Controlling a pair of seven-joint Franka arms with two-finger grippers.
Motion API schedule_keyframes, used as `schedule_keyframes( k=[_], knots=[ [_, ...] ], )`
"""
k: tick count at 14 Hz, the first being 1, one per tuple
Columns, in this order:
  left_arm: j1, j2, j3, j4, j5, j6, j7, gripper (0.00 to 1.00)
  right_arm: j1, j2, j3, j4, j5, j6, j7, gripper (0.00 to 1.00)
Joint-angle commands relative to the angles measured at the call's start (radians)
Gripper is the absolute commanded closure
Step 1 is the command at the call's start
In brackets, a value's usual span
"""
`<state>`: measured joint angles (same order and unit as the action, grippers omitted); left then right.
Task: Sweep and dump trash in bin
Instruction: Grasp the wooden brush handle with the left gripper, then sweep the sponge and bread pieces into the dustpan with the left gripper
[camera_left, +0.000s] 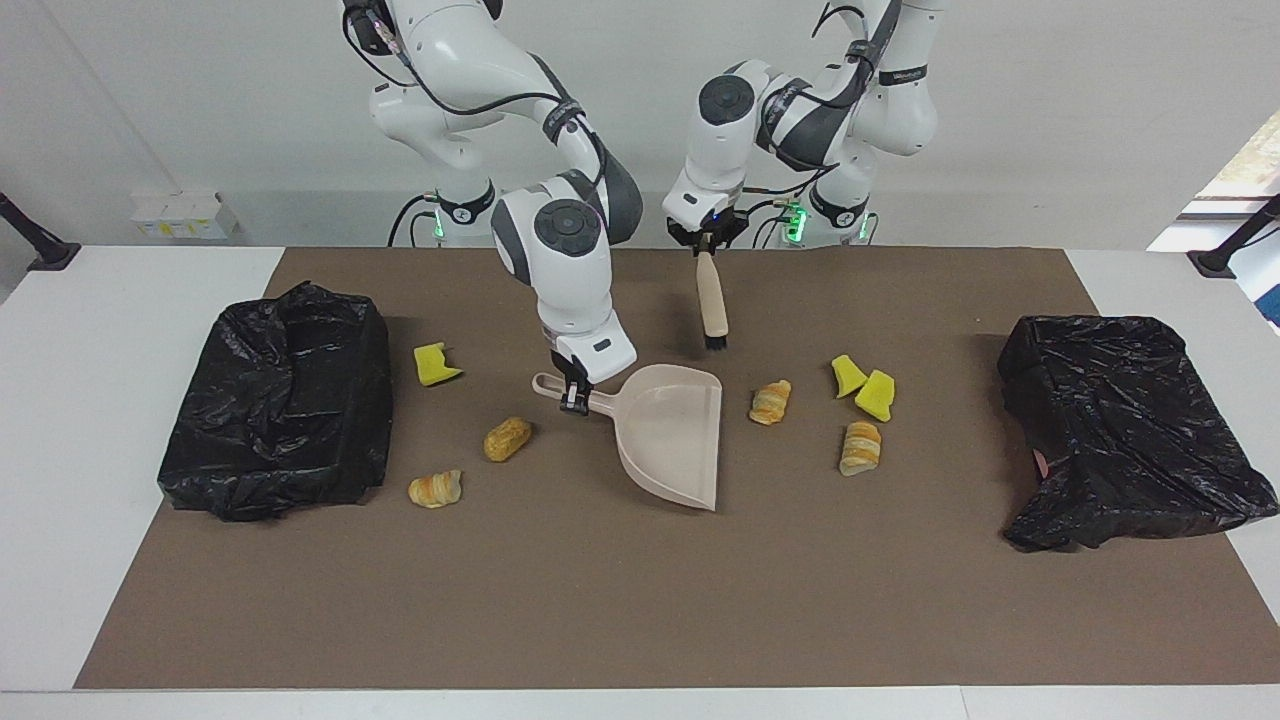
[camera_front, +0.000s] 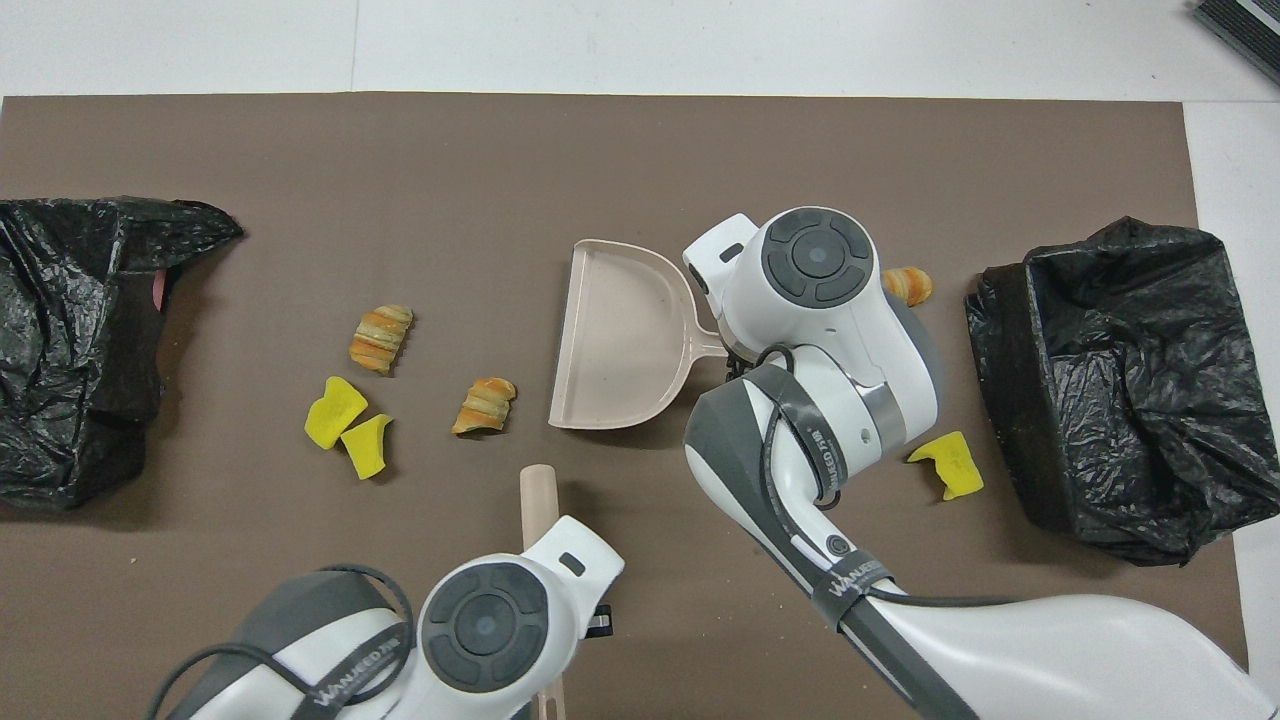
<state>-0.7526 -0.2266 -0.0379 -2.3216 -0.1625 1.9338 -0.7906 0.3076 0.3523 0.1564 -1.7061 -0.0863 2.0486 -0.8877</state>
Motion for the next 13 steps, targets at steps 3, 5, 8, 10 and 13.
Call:
schedule_keyframes(
  k=[3, 5, 8, 10, 13],
  knots=[
    [0.179, -0.037, -0.008, -0.002, 0.058, -0.050, -0.024, 1.00, -0.002, -0.027, 0.008, -0.026, -0.012, -0.059, -0.063, 1.00],
    [0.258, -0.037, -0.010, -0.004, 0.070, -0.050, -0.025, 1.00, -0.001, -0.042, 0.008, -0.052, -0.010, -0.057, -0.146, 1.00],
    [0.352, -0.039, -0.010, -0.015, 0.119, -0.045, -0.006, 1.00, 0.004, -0.062, 0.006, -0.095, -0.012, -0.047, -0.154, 1.00],
    [0.409, -0.037, -0.011, -0.022, 0.120, -0.036, 0.052, 1.00, 0.005, -0.073, 0.006, -0.113, -0.012, -0.036, -0.152, 1.00],
    [0.513, -0.040, -0.011, -0.048, 0.120, -0.021, 0.187, 1.00, 0.024, -0.058, 0.006, -0.115, -0.012, -0.005, -0.145, 1.00]
  ],
)
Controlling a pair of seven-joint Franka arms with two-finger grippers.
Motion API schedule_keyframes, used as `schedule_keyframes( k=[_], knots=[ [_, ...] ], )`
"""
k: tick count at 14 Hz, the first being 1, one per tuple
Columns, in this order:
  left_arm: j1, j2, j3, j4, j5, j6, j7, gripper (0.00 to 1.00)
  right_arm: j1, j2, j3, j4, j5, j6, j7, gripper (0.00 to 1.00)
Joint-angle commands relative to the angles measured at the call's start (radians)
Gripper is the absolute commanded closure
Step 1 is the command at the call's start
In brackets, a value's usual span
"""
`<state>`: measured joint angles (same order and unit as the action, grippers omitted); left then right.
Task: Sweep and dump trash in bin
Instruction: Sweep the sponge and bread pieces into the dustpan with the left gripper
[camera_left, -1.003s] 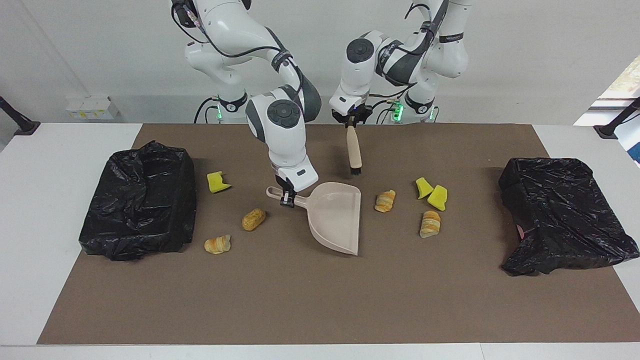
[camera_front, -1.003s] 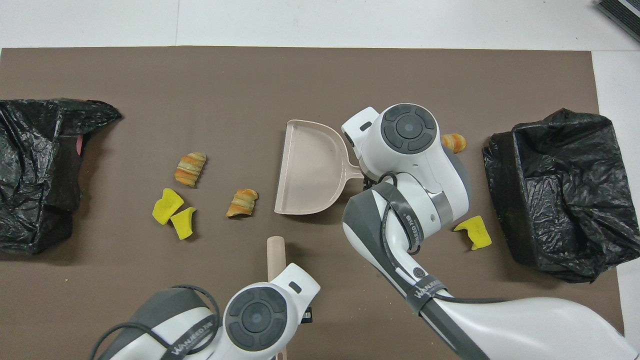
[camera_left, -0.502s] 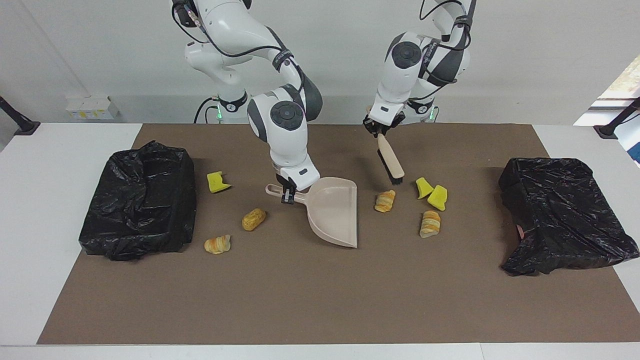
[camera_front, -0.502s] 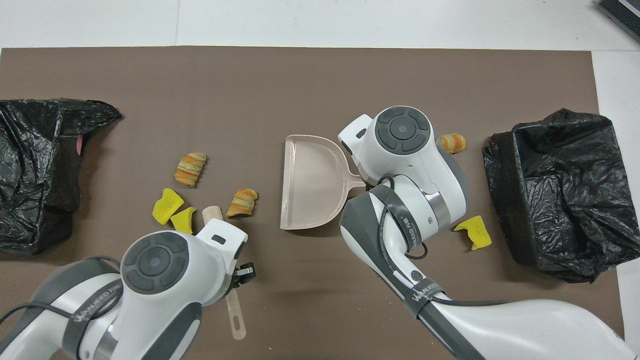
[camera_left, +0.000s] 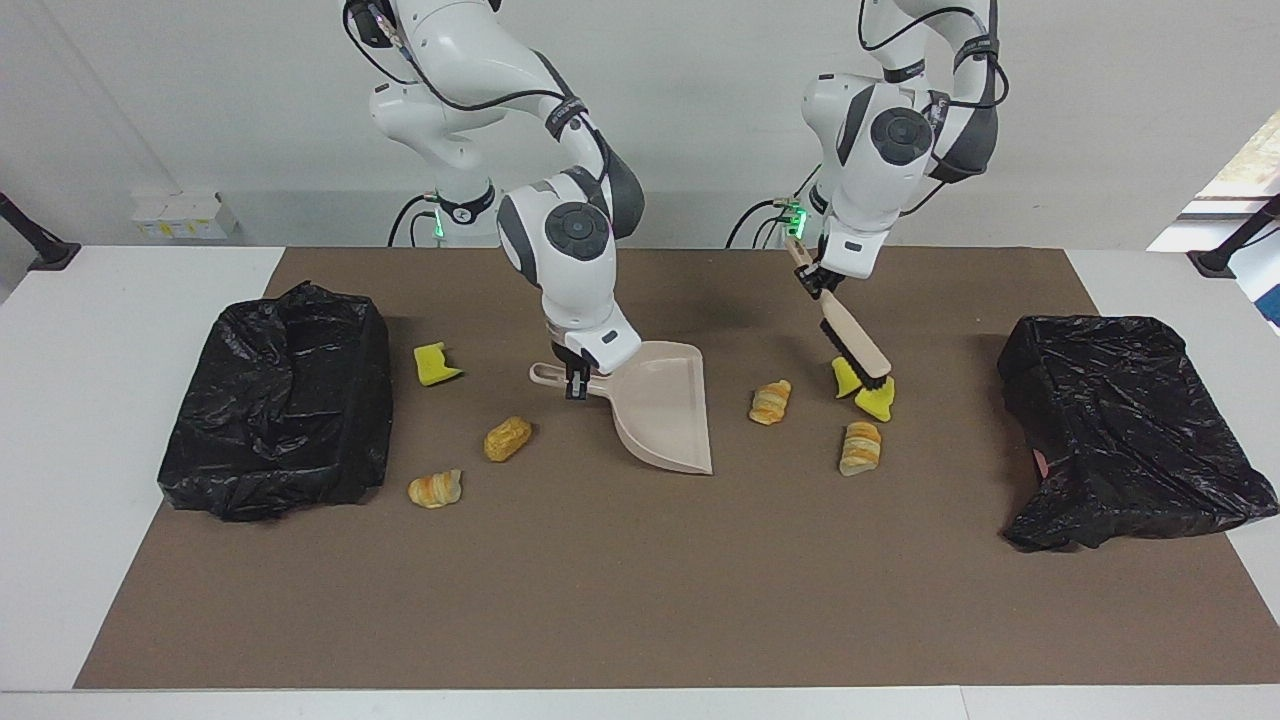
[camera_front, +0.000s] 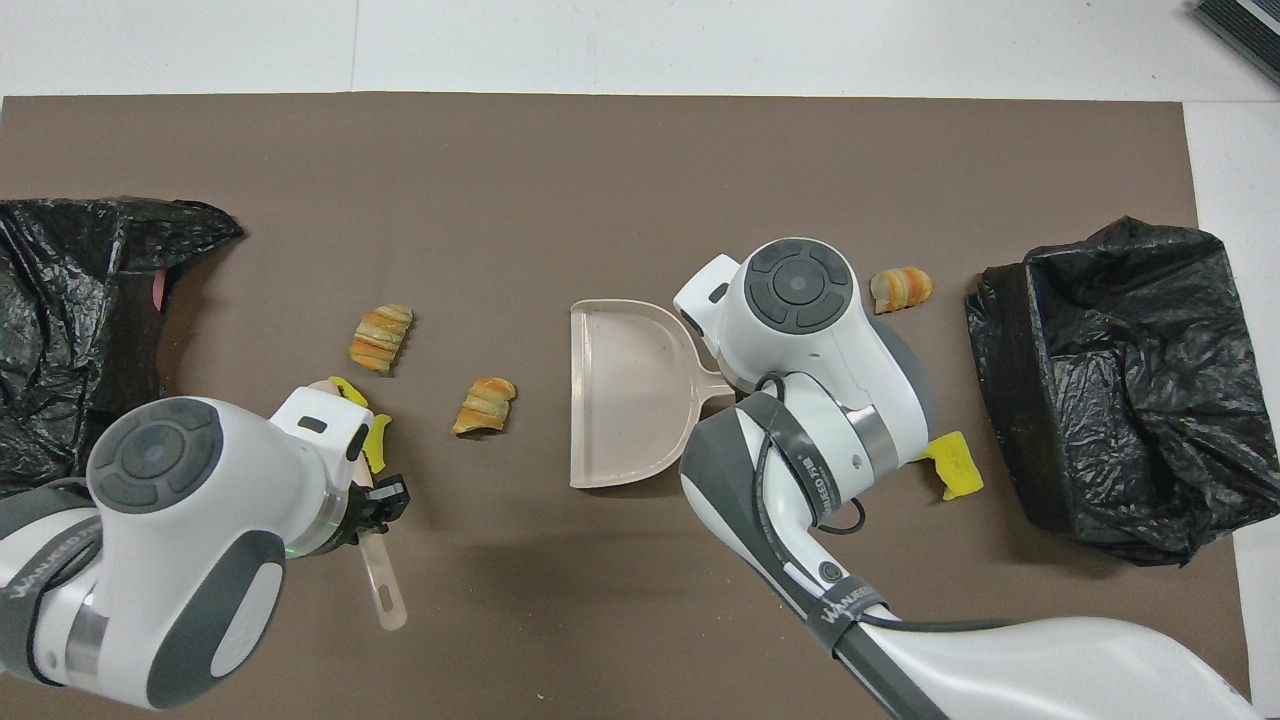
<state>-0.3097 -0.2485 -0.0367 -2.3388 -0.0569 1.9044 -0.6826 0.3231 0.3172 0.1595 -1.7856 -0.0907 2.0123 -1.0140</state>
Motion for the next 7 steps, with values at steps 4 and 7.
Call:
schedule_keyframes(
  k=[4, 7],
  knots=[
    [0.130, -0.031, -0.012, -0.134, 0.014, 0.112, 0.166, 1.00, 0.011, -0.006, 0.005, -0.037, -0.007, 0.052, 0.006, 1.00],
    [0.129, 0.007, -0.012, -0.148, 0.014, 0.202, 0.170, 1.00, 0.016, -0.001, 0.005, -0.038, -0.007, 0.060, 0.009, 1.00]
  ],
)
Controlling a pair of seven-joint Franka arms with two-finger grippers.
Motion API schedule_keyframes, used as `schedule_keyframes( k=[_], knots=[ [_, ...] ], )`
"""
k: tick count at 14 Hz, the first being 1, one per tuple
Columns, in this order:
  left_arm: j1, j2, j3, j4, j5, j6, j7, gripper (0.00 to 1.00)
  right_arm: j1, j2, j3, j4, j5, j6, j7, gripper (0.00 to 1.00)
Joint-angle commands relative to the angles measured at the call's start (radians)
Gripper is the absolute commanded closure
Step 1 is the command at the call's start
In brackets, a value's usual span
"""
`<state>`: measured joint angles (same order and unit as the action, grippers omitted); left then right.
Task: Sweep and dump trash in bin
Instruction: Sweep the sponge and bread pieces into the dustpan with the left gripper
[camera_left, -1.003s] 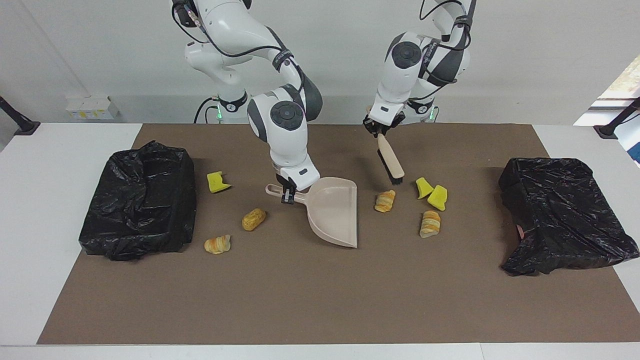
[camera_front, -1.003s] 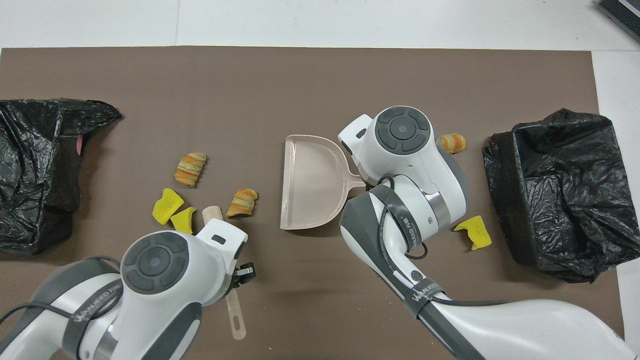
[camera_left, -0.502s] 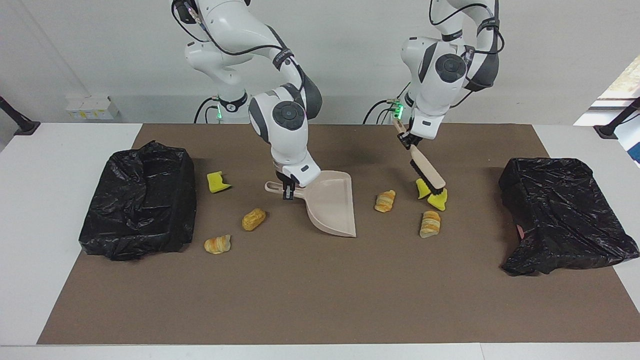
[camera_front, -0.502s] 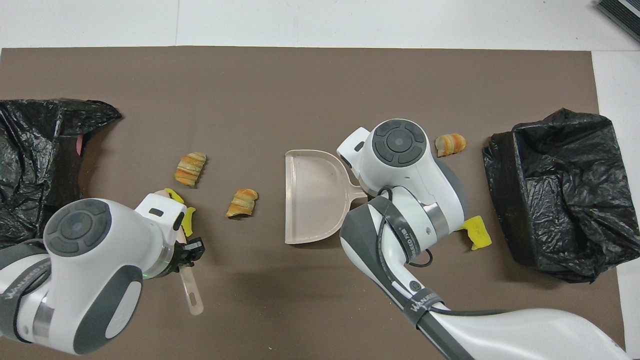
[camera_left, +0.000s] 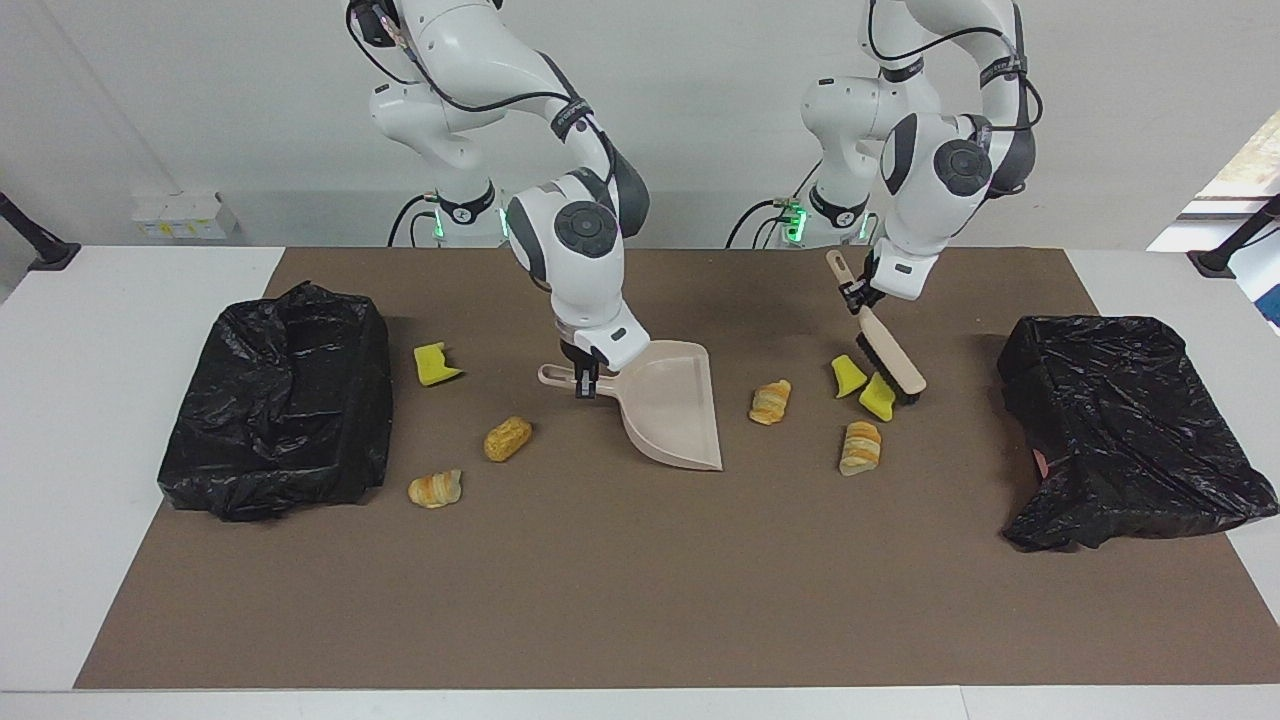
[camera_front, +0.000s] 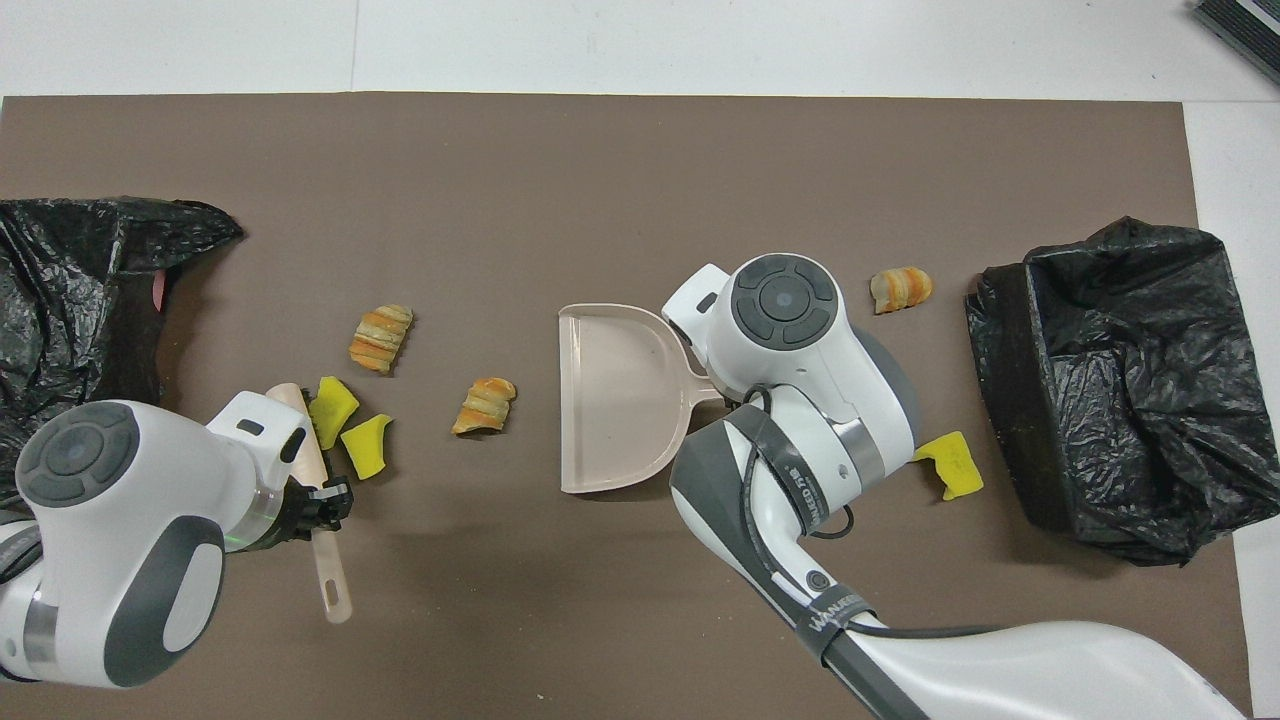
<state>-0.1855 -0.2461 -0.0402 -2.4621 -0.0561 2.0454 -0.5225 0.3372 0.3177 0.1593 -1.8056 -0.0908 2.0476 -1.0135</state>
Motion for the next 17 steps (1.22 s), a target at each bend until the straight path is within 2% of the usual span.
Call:
schedule_keyframes(
  k=[1, 4, 10, 15, 17],
  knots=[
    [-0.006, 0.022, -0.010, -0.020, 0.013, 0.085, 0.012, 1.00, 0.015, 0.003, 0.003, -0.018, -0.007, 0.026, 0.022, 1.00],
    [-0.061, 0.120, -0.013, 0.072, 0.013, 0.122, 0.010, 1.00, 0.017, 0.003, 0.003, -0.018, -0.007, 0.025, 0.033, 1.00],
    [-0.256, 0.287, -0.018, 0.251, -0.002, 0.142, 0.015, 1.00, 0.017, 0.003, 0.003, -0.017, -0.007, 0.025, 0.035, 1.00],
    [-0.380, 0.343, -0.021, 0.336, -0.152, 0.206, 0.105, 1.00, 0.017, 0.003, 0.003, -0.017, -0.007, 0.023, 0.035, 1.00],
    [-0.390, 0.341, -0.018, 0.363, -0.148, 0.164, 0.142, 1.00, 0.017, 0.003, 0.003, -0.017, -0.007, 0.023, 0.035, 1.00]
  ],
)
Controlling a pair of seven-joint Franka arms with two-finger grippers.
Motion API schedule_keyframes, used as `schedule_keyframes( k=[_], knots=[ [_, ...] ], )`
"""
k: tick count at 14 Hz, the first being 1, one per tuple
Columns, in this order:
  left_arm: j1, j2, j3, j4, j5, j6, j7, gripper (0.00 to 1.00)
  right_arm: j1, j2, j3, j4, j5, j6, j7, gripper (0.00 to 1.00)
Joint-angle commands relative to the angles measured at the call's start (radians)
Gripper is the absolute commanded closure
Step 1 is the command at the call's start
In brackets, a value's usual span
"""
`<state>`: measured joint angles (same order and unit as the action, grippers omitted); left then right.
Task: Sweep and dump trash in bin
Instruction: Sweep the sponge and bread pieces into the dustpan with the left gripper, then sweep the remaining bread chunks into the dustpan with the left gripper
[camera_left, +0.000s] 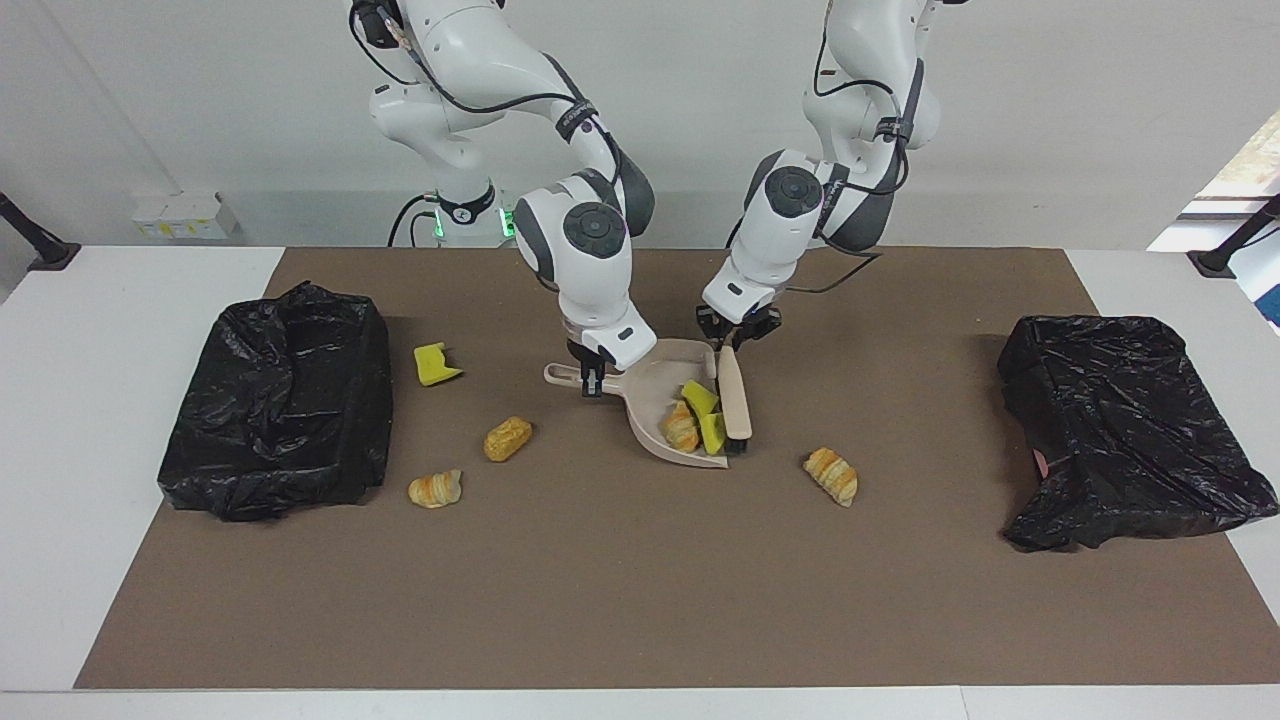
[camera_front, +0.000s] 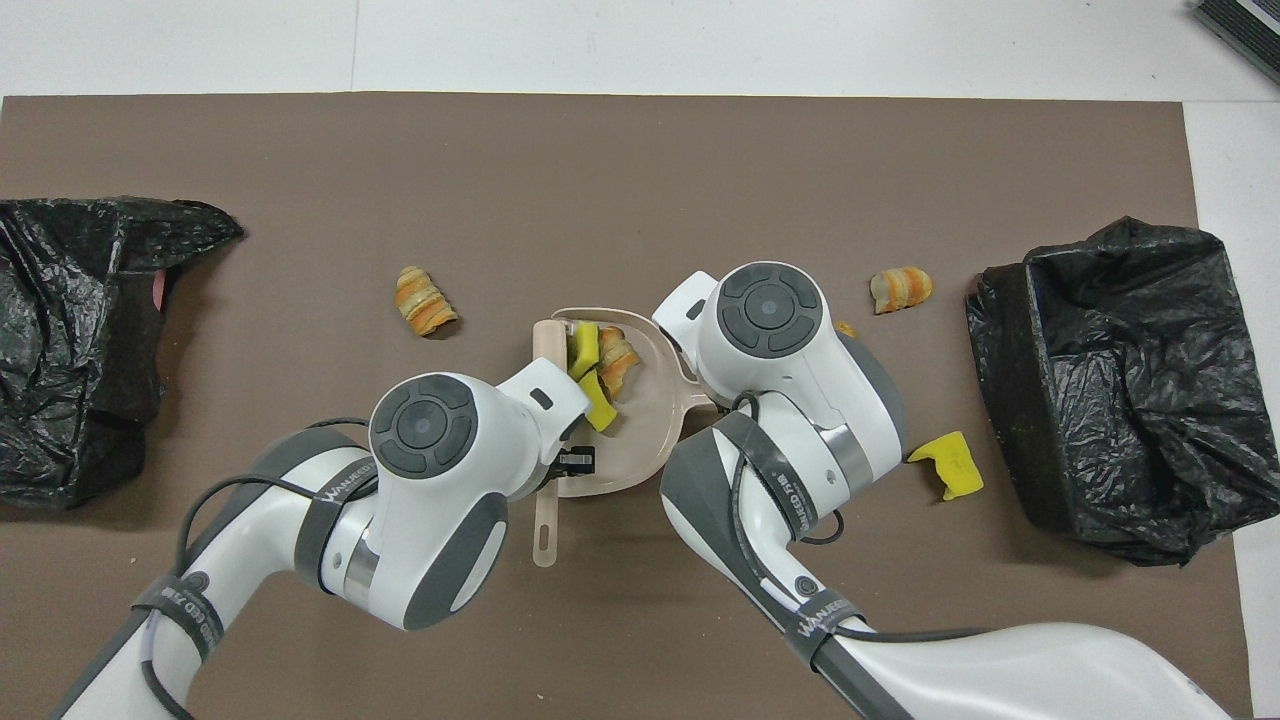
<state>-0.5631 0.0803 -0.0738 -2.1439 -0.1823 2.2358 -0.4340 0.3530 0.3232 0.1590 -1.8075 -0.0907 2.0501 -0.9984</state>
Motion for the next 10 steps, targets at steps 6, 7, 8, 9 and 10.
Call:
schedule_keyframes(
  k=[6, 7, 8, 9, 10],
  knots=[
    [0.084, -0.043, 0.055, 0.171, -0.017, -0.323, 0.089, 1.00, 0.000, -0.001, 0.004, -0.015, -0.007, 0.021, 0.020, 1.00],
    [0.129, -0.042, 0.055, 0.199, -0.002, -0.362, 0.127, 1.00, 0.000, -0.001, 0.002, -0.015, -0.009, 0.021, 0.020, 1.00],
    [0.175, -0.036, 0.054, 0.217, 0.035, -0.389, 0.176, 1.00, 0.000, -0.001, 0.002, -0.015, -0.007, 0.021, 0.020, 1.00],
    [0.213, -0.034, 0.055, 0.214, 0.058, -0.390, 0.245, 1.00, 0.000, -0.001, 0.002, -0.013, -0.007, 0.021, 0.020, 1.00],
    [0.270, -0.031, 0.055, 0.205, 0.061, -0.380, 0.312, 1.00, 0.000, -0.001, 0.002, -0.013, -0.007, 0.021, 0.020, 1.00]
  ],
)
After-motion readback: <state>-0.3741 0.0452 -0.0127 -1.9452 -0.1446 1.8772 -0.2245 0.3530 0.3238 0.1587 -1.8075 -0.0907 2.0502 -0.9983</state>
